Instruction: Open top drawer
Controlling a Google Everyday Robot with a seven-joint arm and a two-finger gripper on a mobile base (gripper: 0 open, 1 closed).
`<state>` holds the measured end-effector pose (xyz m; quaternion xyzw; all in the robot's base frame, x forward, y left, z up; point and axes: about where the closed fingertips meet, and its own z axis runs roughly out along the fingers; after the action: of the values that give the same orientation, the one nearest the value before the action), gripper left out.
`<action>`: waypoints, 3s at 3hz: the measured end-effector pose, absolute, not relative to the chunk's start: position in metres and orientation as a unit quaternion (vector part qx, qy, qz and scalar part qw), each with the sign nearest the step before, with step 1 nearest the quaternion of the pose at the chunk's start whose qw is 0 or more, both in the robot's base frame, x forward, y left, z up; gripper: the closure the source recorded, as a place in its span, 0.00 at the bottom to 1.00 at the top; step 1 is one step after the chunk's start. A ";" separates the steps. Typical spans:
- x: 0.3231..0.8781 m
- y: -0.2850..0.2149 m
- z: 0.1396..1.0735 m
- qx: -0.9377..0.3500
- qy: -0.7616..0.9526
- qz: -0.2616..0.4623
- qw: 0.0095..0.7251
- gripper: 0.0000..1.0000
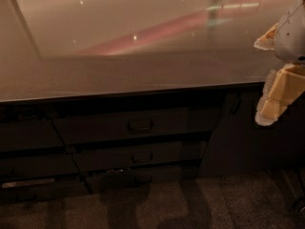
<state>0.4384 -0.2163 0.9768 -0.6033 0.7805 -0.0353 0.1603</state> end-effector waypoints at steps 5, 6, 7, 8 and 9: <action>0.440 -0.113 0.941 -0.715 0.693 -0.014 0.095 0.00; 0.440 -0.107 0.943 -0.720 0.686 -0.021 0.105 0.00; 0.446 -0.092 0.923 -0.735 0.673 -0.002 0.082 0.00; 0.454 -0.083 0.904 -0.742 0.667 0.018 0.068 0.00; 0.454 -0.083 0.904 -0.742 0.667 0.018 0.068 0.00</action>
Offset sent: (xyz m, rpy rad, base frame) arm 0.0005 0.1013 -0.0438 -0.0983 0.1647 0.2962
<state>0.4540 -0.0835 0.9037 -0.7421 0.6666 0.0177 0.0683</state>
